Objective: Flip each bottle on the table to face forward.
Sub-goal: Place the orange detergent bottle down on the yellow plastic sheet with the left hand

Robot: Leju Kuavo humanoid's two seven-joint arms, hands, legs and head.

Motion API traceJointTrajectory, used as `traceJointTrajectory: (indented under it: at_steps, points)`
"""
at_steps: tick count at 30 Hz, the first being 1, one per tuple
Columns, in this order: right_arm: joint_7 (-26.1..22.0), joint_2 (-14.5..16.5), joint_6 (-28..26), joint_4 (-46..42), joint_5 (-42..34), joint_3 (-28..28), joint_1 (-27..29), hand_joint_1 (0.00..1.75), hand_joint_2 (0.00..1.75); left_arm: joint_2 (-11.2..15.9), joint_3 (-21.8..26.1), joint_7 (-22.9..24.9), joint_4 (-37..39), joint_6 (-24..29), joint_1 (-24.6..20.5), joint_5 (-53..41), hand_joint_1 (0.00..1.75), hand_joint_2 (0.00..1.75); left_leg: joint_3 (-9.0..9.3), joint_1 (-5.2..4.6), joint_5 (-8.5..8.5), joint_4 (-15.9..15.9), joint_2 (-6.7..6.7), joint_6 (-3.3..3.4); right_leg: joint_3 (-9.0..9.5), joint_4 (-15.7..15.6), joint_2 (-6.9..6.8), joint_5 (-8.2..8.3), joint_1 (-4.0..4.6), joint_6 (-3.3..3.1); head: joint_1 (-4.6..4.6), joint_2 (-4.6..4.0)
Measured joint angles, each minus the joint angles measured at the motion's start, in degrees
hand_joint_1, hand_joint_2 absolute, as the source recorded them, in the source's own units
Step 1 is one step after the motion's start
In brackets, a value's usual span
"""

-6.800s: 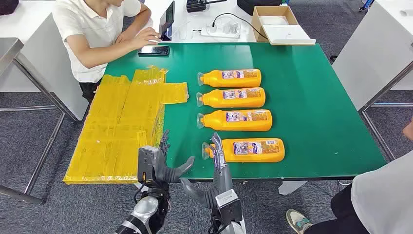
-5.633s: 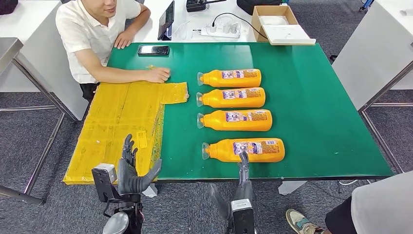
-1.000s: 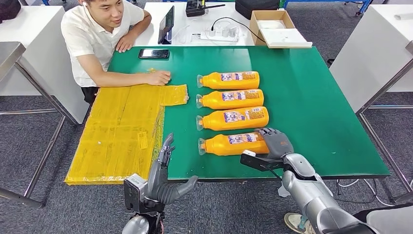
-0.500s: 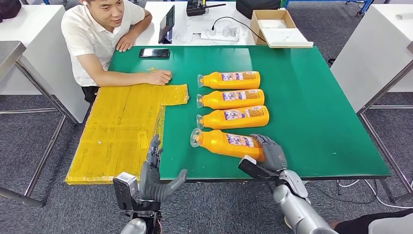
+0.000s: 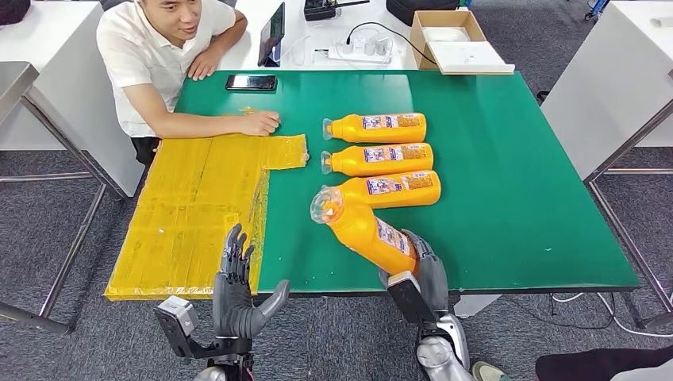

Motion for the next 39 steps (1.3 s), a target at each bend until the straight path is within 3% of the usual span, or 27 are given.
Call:
traceJointTrajectory:
  at_steps: [10, 18, 25, 34, 35, 38, 39]
  points:
    - [-1.06, 3.86, 2.34, -2.65, -0.9, 5.36, 0.26, 1.75, 1.75, 1.01, -1.48, 4.14, -1.87, -8.54, 0.02, 2.99, 0.0, 1.75, -0.01, 0.04, 0.0, 0.0, 0.05, -0.01, -0.06, 0.01, 0.01, 0.0, 0.03, -0.01, -0.02, 0.0]
    - [-1.6, 5.05, 2.92, -2.2, 0.51, 9.92, -0.83, 1.75, 1.75, 1.22, -1.61, 5.47, -1.53, -9.83, -0.62, 2.85, 0.0, 1.75, -0.04, 0.02, 0.01, 0.0, 0.04, 0.0, -0.05, 0.01, 0.01, 0.0, 0.01, -0.01, 0.01, 0.01]
    - [-2.57, 6.81, 2.21, -1.88, 2.64, 17.28, -1.16, 1.75, 1.75, 1.18, -1.57, 7.45, -0.05, -11.01, -1.56, 4.86, 0.0, 1.75, -0.04, 0.04, 0.01, 0.0, 0.03, -0.01, -0.09, 0.01, 0.01, 0.0, 0.03, -0.01, -0.01, 0.0]
    - [-1.89, 6.95, 5.94, -1.13, 0.18, 24.28, -1.73, 1.75, 1.75, 1.0, -1.13, 5.46, -1.72, -11.21, -1.44, 4.42, 0.0, 1.75, -0.06, 0.03, 0.01, -0.01, 0.05, 0.0, -0.09, 0.01, 0.01, -0.01, 0.01, -0.01, 0.0, 0.0]
    - [-1.83, 6.94, 6.09, -0.87, 0.15, 24.71, -1.99, 1.75, 1.75, 1.0, -1.02, 5.5, -1.78, -11.19, -1.39, 4.52, 0.08, 1.75, -0.05, 0.03, 0.01, -0.01, 0.06, 0.0, -0.09, 0.01, 0.01, 0.0, 0.01, -0.01, 0.0, 0.0]
    - [-1.56, 6.93, 6.59, 0.19, -0.32, 25.84, -2.81, 1.75, 1.75, 1.0, -0.55, 5.04, -1.78, -11.19, -1.15, 5.09, 1.39, 1.75, -0.04, 0.02, 0.01, -0.01, 0.06, 0.0, -0.1, 0.01, 0.01, 0.0, 0.01, -0.01, 0.0, -0.01]
    - [-1.49, 6.93, 6.86, 0.58, -0.66, 26.15, -3.07, 1.75, 1.75, 0.99, -0.4, 4.76, -1.79, -11.07, -1.0, 5.25, 1.75, 1.75, -0.04, 0.02, 0.01, -0.01, 0.06, 0.0, -0.1, 0.01, 0.01, 0.0, 0.02, -0.01, 0.0, -0.01]
